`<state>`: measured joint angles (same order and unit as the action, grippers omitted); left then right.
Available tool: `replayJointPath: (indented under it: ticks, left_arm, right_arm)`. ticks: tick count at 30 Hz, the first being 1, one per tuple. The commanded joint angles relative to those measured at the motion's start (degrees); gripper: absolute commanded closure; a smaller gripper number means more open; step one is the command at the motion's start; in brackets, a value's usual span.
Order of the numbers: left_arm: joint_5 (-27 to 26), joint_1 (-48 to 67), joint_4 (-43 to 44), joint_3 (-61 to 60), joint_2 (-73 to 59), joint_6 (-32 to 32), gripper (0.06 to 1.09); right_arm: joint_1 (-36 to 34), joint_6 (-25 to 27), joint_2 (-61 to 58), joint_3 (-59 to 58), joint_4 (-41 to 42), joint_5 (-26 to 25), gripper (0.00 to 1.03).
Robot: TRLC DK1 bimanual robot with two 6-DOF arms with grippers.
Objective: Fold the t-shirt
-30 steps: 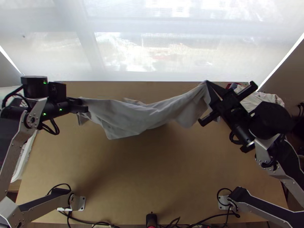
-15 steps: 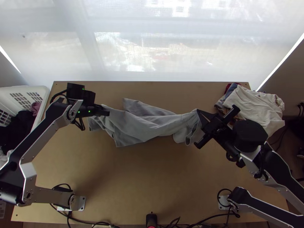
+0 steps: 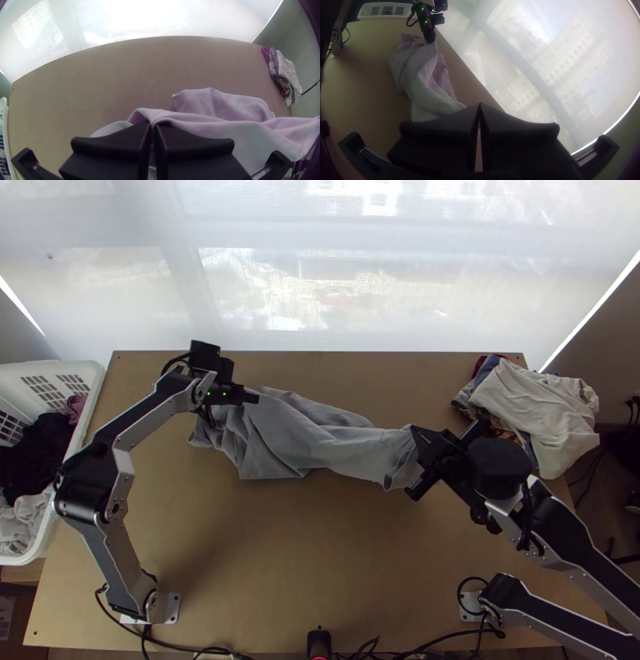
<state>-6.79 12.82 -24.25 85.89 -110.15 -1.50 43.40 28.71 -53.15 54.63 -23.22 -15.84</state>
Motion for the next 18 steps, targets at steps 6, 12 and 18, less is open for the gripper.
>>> replayJointPath:
  ticks: [6, 12, 18]
  left_arm:
    - [-1.0, 4.3, -24.4, 16.5, -8.4, 4.0, 0.12]
    - [-8.5, 4.2, -40.3, 13.0, 1.3, 6.9, 0.16]
    - [-8.8, 4.2, -41.8, 4.7, 7.5, 8.8, 0.17]
  right_arm:
    - [-1.7, 0.5, -1.7, -1.4, 1.2, 0.0, 1.0]
    - [-2.2, 0.6, -2.0, -1.7, 2.6, 0.0, 1.0]
    - [-2.2, 0.6, -1.9, -2.2, 3.2, 0.1, 1.0]
